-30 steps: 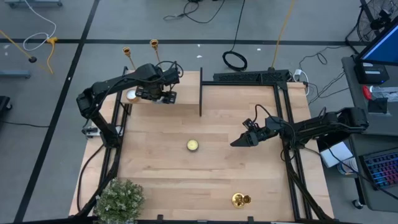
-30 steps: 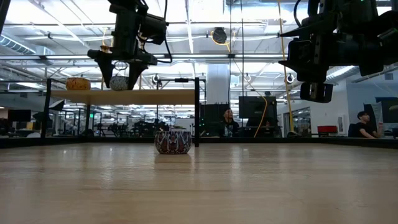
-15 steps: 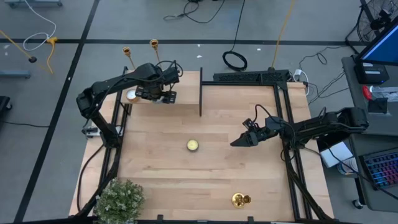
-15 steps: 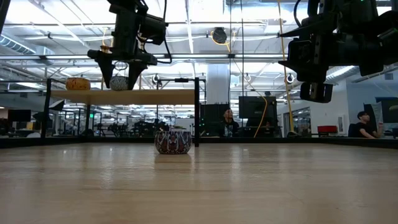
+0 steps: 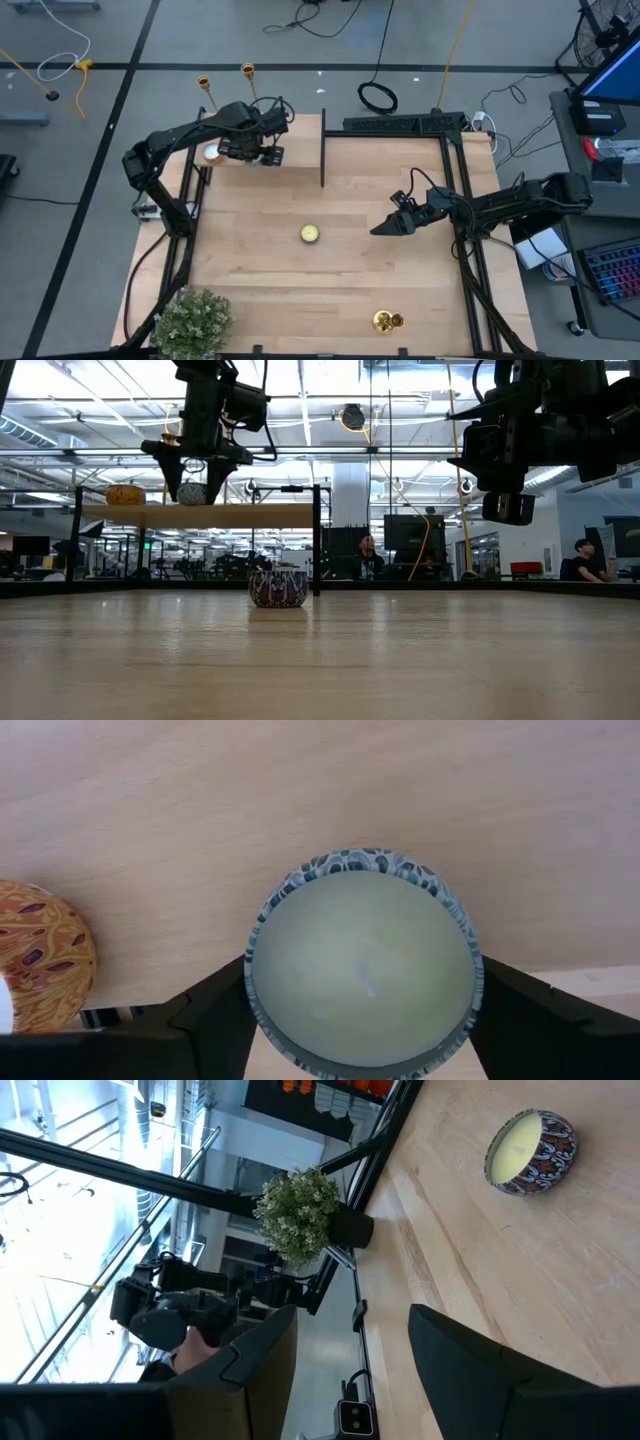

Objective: Pick & Place candle stick holders
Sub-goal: Put the blue scented candle on the shelf

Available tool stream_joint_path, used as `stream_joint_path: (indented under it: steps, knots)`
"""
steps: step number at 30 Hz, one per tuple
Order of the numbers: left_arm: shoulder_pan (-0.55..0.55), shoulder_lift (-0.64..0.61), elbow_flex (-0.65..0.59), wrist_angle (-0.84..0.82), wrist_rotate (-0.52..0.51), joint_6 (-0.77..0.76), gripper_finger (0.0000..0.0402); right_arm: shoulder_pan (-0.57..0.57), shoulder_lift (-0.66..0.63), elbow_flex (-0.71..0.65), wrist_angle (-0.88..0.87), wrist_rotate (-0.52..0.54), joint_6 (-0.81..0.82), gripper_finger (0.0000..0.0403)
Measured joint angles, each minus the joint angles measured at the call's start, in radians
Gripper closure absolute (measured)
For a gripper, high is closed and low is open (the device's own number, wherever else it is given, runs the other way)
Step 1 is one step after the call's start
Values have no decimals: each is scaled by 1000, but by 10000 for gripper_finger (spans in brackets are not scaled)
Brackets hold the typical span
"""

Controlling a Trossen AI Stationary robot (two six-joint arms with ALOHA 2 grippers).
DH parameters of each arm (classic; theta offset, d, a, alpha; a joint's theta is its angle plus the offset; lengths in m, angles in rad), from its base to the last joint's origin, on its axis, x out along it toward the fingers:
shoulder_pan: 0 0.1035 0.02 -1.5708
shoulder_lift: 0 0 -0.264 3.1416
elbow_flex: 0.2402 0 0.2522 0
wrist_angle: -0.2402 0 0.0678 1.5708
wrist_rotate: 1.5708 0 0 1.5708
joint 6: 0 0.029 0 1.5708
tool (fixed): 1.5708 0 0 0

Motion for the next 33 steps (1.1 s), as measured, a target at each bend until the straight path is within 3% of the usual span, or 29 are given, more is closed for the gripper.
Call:
stream_joint_path:
  steps: [8, 16, 25, 33]
  knots:
    - [15, 0, 0, 20, -3, 8, 72, 0, 0, 0, 0, 6, 0, 211]
    - [19, 0, 0, 21, 2, 32, 107, 0, 0, 0, 0, 19, 0, 211]
    - [20, 0, 0, 15, 26, 34, 14, 0, 0, 0, -1, 23, 0, 211]
    - [3, 9, 56, 6, 5, 37, 18, 0, 0, 0, -5, 26, 0, 211]
